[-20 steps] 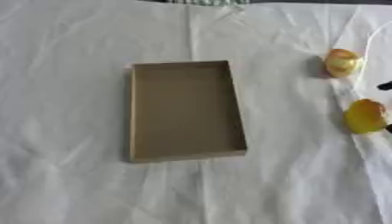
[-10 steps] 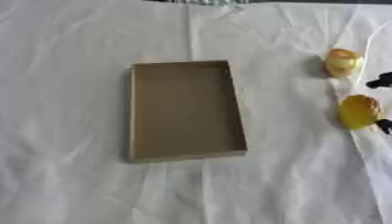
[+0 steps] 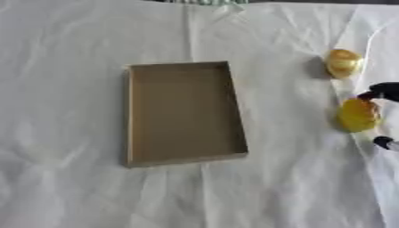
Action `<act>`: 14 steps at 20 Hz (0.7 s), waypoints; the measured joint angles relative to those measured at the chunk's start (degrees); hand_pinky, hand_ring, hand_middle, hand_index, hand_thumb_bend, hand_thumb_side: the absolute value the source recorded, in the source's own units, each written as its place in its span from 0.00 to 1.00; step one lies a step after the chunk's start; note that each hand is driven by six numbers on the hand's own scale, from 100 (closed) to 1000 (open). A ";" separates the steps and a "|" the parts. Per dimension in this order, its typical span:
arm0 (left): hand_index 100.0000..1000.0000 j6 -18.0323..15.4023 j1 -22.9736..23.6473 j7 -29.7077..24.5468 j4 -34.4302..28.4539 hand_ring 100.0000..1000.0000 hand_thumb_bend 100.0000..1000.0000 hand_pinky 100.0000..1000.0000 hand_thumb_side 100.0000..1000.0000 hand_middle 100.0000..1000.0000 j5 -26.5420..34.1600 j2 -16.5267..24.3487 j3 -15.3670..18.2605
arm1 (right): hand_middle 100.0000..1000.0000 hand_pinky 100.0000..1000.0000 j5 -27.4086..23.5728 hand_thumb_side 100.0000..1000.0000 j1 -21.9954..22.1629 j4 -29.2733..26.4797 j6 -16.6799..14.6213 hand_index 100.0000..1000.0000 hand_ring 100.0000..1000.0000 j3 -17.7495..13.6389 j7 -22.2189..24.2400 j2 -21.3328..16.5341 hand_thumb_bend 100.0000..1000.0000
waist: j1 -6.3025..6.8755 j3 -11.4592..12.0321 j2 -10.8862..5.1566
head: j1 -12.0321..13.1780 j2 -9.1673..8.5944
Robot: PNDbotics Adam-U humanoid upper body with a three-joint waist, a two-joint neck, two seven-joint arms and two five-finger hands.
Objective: Pick up objects on the table and place them in the box.
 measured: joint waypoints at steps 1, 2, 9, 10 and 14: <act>0.80 0.01 0.00 0.00 0.00 0.77 0.30 0.86 0.45 0.74 0.01 -0.01 0.00 | 0.59 0.89 -0.43 0.01 -0.30 0.18 0.18 0.80 0.90 0.14 -0.15 0.00 0.03 | 0.00 0.05 0.00 | -0.03 0.00; 0.80 0.02 0.00 0.00 0.00 0.77 0.30 0.86 0.45 0.74 0.01 -0.02 0.00 | 0.55 0.88 -0.95 0.02 -0.41 0.21 0.52 0.76 0.86 0.25 -0.54 0.00 0.00 | 0.00 0.10 0.00 | -0.05 0.01; 0.80 0.21 0.00 0.04 0.00 0.77 0.29 0.86 0.45 0.74 0.09 -0.44 0.00 | 0.41 0.83 -5.96 0.00 -0.65 -0.49 6.34 0.60 0.73 0.19 -9.66 0.96 0.00 | 0.01 0.06 0.01 | -0.05 0.05; 0.80 0.25 0.00 0.01 0.00 0.77 0.29 0.86 0.45 0.74 0.12 -0.44 0.00 | 0.40 0.83 -6.77 0.00 -0.62 -0.86 7.19 0.59 0.72 0.16 -11.03 1.11 0.00 | 0.01 0.06 0.01 | -0.05 0.05; 0.80 0.37 0.00 -0.07 0.00 0.77 0.29 0.86 0.45 0.74 0.25 -0.44 0.00 | 0.37 0.82 -9.17 0.00 -0.48 -3.20 9.30 0.56 0.70 -0.64 -14.43 1.54 0.00 | 0.00 0.04 0.01 | -0.03 0.07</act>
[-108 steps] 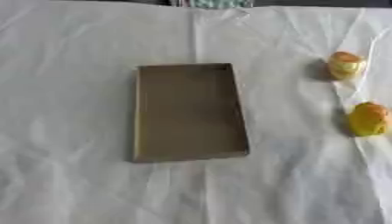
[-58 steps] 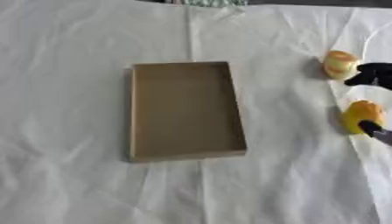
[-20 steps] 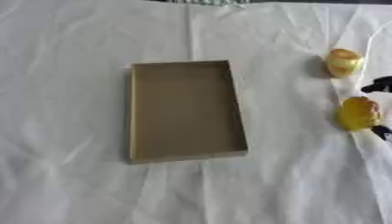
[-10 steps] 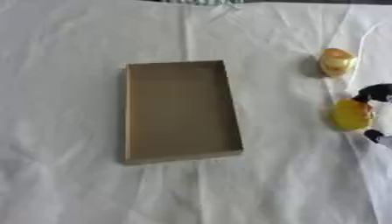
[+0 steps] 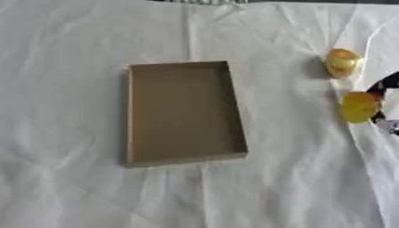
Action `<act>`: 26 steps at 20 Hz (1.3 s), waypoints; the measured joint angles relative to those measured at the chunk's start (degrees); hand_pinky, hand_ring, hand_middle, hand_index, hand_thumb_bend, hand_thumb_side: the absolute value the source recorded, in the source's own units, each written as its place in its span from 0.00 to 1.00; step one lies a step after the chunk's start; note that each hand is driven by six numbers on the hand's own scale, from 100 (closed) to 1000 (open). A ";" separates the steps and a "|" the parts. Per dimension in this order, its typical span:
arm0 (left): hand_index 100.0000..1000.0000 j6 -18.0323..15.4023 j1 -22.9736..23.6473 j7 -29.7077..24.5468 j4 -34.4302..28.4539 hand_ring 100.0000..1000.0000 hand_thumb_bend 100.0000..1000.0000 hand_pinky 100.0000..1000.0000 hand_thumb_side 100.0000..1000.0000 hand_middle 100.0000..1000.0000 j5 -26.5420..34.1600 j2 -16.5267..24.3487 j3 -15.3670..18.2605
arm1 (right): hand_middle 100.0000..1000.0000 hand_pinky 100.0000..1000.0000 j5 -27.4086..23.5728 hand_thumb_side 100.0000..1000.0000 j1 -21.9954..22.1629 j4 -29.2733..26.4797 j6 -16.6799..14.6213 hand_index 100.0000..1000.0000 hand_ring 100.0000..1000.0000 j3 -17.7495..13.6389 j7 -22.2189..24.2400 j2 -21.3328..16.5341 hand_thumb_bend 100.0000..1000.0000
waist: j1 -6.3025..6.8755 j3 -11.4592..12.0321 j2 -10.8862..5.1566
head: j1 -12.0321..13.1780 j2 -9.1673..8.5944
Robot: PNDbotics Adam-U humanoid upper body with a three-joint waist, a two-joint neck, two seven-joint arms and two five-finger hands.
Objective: Pick up objects on the table and place them in the box.
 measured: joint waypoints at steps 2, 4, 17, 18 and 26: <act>0.80 0.02 0.00 0.01 0.00 0.77 0.29 0.86 0.45 0.74 0.04 0.00 0.00 | 0.37 0.82 -0.87 0.00 -0.32 -2.14 0.58 0.56 0.69 -0.71 -1.23 0.10 0.00 | 0.00 -0.05 0.00 | 0.03 0.01; 0.80 0.03 0.00 0.02 0.00 0.77 0.29 0.86 0.45 0.75 0.10 0.00 0.00 | 0.37 0.82 -1.90 0.00 -1.19 -5.11 1.08 0.56 0.67 -1.40 -2.28 0.18 0.00 | -0.01 -0.06 -0.01 | 0.04 0.13; 0.80 0.07 -0.50 -0.53 0.00 0.77 0.29 0.86 0.44 0.75 1.02 0.00 -0.61 | 0.38 0.83 -7.84 0.00 -26.56 -17.79 -1.90 0.56 0.63 9.96 7.65 -0.03 0.00 | -0.39 1.92 -0.80 | -1.92 0.41; 0.80 0.05 -0.56 -0.62 0.00 0.77 0.29 0.86 0.44 0.75 1.18 0.00 -0.69 | 0.38 0.83 -8.10 0.00 -28.88 -17.79 -1.78 0.56 0.63 11.48 9.40 0.88 0.00 | -0.41 2.14 -0.85 | -2.14 0.42; 0.80 -0.03 -1.39 -1.10 0.00 0.77 0.30 0.86 0.44 0.75 2.25 0.00 -1.05 | 0.39 0.84 -9.02 0.00 -43.14 -12.35 -1.28 0.58 0.65 21.72 21.94 11.99 0.00 | -0.81 3.82 -1.47 | -3.77 0.74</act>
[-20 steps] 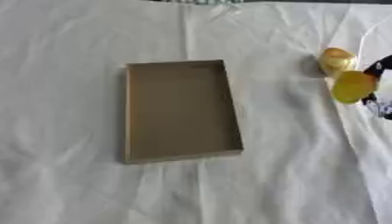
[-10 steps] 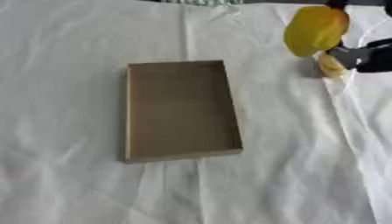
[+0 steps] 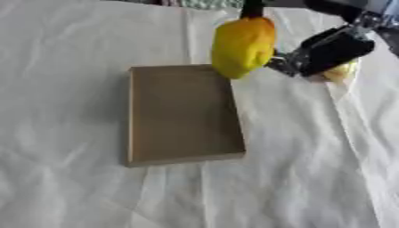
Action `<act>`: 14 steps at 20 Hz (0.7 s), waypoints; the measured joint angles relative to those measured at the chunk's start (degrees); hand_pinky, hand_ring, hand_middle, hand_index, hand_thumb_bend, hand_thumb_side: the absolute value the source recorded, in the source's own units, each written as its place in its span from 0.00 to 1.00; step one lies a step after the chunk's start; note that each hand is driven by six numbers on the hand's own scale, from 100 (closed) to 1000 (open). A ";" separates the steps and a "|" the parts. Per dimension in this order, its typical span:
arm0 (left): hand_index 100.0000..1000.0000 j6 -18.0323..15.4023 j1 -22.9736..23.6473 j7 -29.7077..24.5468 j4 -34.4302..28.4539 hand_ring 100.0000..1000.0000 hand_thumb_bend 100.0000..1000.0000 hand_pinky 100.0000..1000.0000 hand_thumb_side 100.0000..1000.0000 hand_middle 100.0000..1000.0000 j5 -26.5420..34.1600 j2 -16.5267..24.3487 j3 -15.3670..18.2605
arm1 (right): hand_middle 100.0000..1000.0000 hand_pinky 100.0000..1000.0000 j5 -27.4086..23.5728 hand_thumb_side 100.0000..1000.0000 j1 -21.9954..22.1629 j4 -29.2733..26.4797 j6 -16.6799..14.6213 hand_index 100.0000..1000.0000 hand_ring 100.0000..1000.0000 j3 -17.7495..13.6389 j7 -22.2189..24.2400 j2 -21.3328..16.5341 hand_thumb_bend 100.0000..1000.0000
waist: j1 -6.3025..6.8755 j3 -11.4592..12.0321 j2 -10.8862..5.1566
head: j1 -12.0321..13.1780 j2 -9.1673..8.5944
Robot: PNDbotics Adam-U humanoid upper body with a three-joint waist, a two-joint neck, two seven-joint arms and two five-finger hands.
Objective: Pick up objects on the table and place them in the box.
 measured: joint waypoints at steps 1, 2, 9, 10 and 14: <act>0.80 -0.04 -0.17 -0.04 0.00 0.77 0.30 0.86 0.44 0.75 0.07 0.00 0.00 | 0.40 0.84 0.34 0.00 -1.09 1.68 -0.43 0.58 0.65 1.03 1.19 1.28 0.00 | -0.04 0.24 -0.01 | -0.16 0.17; 0.80 -0.09 -0.21 -0.11 0.00 0.77 0.30 0.86 0.44 0.75 0.17 0.00 -0.01 | 0.40 0.84 0.95 0.00 -2.02 3.59 -0.96 0.59 0.66 2.01 2.24 2.43 0.00 | -0.09 0.47 -0.02 | -0.35 0.24; 0.80 0.06 -0.36 -0.43 0.00 0.77 0.30 0.86 0.44 0.75 0.52 -0.06 -0.28 | 0.45 0.83 8.63 0.00 -5.28 18.59 -6.72 0.63 0.70 6.02 4.78 8.32 0.00 | -0.36 1.31 -0.03 | -1.06 0.72; 0.80 0.05 -0.41 -0.49 0.00 0.77 0.30 0.86 0.44 0.75 0.53 -0.07 -0.31 | 0.46 0.83 9.70 0.00 -5.46 20.18 -7.54 0.64 0.71 6.08 4.59 8.82 0.00 | -0.41 1.38 -0.03 | -1.06 0.72; 0.80 0.05 -0.44 -0.68 0.00 0.77 0.30 0.86 0.44 0.75 0.53 -0.53 -0.33 | 0.57 0.84 12.87 0.00 -5.65 24.32 -10.42 0.73 0.80 6.07 3.87 10.12 0.00 | -0.45 1.40 -0.03 | -1.06 0.76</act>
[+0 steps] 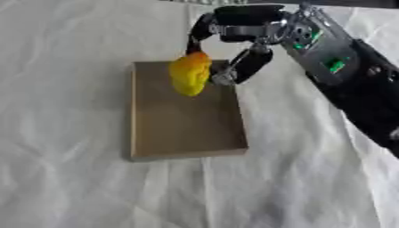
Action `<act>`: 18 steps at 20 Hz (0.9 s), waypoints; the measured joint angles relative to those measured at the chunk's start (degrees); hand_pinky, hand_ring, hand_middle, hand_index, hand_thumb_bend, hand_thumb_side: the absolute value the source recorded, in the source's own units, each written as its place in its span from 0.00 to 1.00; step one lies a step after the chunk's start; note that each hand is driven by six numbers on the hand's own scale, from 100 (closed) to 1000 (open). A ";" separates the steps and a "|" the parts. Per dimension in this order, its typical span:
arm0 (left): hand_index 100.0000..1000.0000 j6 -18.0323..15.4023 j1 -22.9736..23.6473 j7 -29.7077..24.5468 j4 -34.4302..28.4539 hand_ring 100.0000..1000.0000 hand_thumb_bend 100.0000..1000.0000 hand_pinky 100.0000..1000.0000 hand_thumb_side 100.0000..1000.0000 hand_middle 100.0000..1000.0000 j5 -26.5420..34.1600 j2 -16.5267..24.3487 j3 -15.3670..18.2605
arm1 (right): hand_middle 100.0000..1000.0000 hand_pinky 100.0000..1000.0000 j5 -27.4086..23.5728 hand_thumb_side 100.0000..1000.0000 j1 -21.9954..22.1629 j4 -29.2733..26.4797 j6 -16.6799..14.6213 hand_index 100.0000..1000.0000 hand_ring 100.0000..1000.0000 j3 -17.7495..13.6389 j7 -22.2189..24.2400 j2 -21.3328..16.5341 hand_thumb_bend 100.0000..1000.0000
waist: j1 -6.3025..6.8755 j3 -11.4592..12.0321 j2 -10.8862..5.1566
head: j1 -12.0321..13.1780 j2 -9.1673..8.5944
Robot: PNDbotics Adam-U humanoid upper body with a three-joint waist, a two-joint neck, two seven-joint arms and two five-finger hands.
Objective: Pick up objects on the table and place them in the box.
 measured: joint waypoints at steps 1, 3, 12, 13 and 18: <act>0.80 0.01 0.00 -0.04 0.00 0.77 0.30 0.86 0.44 0.75 0.00 -0.01 0.00 | 0.65 0.85 0.67 0.00 0.00 0.58 -0.65 0.79 0.84 -0.01 0.01 0.15 0.00 | 0.00 0.00 0.00 | 0.00 0.02; 0.80 0.07 0.00 -0.13 0.00 0.77 0.30 0.86 0.44 0.75 0.00 -0.01 0.00 | 0.76 0.88 2.01 0.02 -0.02 1.27 -2.05 0.87 0.92 -0.04 0.22 0.45 0.00 | 0.02 0.00 0.01 | 0.00 0.24; 0.80 0.19 0.00 -0.29 0.00 0.77 0.30 0.87 0.44 0.75 0.00 -0.04 -0.01 | 0.90 0.98 4.65 0.28 -0.53 1.99 -8.27 0.98 1.00 -1.72 3.54 1.03 0.00 | 0.01 -0.06 0.02 | 0.11 0.51; 0.80 0.20 0.01 -0.30 0.00 0.77 0.30 0.87 0.44 0.75 0.00 -0.04 -0.01 | 0.90 0.98 4.41 0.28 -0.53 1.95 -8.44 0.98 1.00 -1.97 3.88 1.03 0.00 | -0.01 -0.07 0.02 | 0.12 0.51; 0.80 0.22 0.03 -0.32 0.00 0.77 0.30 0.87 0.45 0.75 0.00 -0.04 -0.01 | 0.87 0.95 2.85 0.18 -0.38 0.52 -7.49 0.96 1.00 -3.70 4.26 0.87 0.00 | -0.17 -0.28 0.02 | 0.26 0.51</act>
